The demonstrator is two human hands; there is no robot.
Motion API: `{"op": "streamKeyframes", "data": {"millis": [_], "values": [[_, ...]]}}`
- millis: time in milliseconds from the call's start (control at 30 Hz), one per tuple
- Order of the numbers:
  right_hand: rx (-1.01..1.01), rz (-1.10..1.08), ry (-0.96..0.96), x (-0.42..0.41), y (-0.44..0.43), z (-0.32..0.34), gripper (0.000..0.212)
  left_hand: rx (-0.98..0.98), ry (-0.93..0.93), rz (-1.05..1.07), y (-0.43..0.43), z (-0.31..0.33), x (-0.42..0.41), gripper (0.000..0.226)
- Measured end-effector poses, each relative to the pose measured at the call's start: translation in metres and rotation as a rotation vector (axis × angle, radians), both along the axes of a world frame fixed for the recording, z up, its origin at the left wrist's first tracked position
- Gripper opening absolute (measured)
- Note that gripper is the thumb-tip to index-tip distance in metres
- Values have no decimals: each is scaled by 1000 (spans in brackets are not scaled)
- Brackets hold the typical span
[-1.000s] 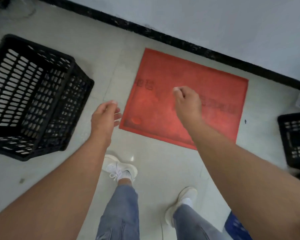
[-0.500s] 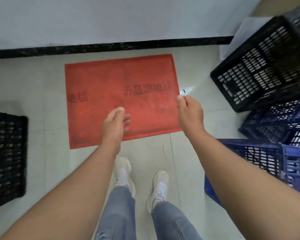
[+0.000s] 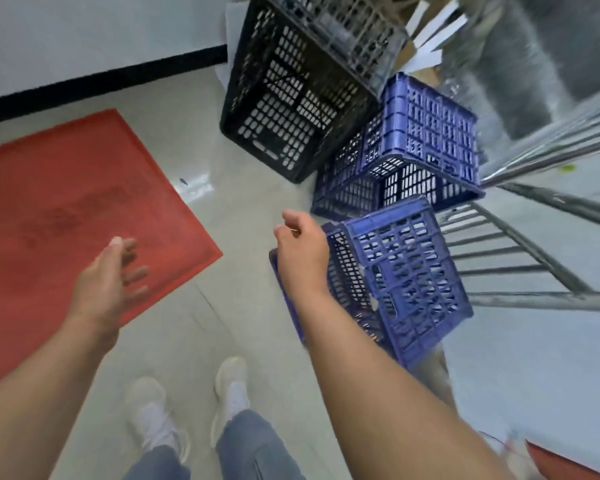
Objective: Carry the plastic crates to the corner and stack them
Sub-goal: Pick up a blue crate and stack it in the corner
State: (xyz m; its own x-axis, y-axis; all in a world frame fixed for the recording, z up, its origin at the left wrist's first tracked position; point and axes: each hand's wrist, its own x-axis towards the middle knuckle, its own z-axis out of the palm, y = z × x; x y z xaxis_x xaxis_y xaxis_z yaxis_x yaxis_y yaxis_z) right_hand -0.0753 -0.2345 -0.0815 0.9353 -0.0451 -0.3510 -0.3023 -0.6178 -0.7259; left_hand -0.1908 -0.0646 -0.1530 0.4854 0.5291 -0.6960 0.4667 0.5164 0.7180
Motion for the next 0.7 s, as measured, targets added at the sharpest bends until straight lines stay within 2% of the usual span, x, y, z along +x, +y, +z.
{"op": "streamKeyframes", "data": {"millis": [167, 367, 567, 700], "values": [[-28, -112, -50, 20, -51, 19, 28, -48, -16, -131, -34, 7, 36, 45], [-59, -263, -43, 31, -115, 27, 26, -95, -13, -258, -86, 7, 63, 30], [-92, -335, -22, 41, -157, 22, 25, -84, 15, -358, -116, 1, 72, 31], [-134, -323, 5, 45, -177, 13, 15, -67, 27, -398, -127, -2, 78, 31]]}}
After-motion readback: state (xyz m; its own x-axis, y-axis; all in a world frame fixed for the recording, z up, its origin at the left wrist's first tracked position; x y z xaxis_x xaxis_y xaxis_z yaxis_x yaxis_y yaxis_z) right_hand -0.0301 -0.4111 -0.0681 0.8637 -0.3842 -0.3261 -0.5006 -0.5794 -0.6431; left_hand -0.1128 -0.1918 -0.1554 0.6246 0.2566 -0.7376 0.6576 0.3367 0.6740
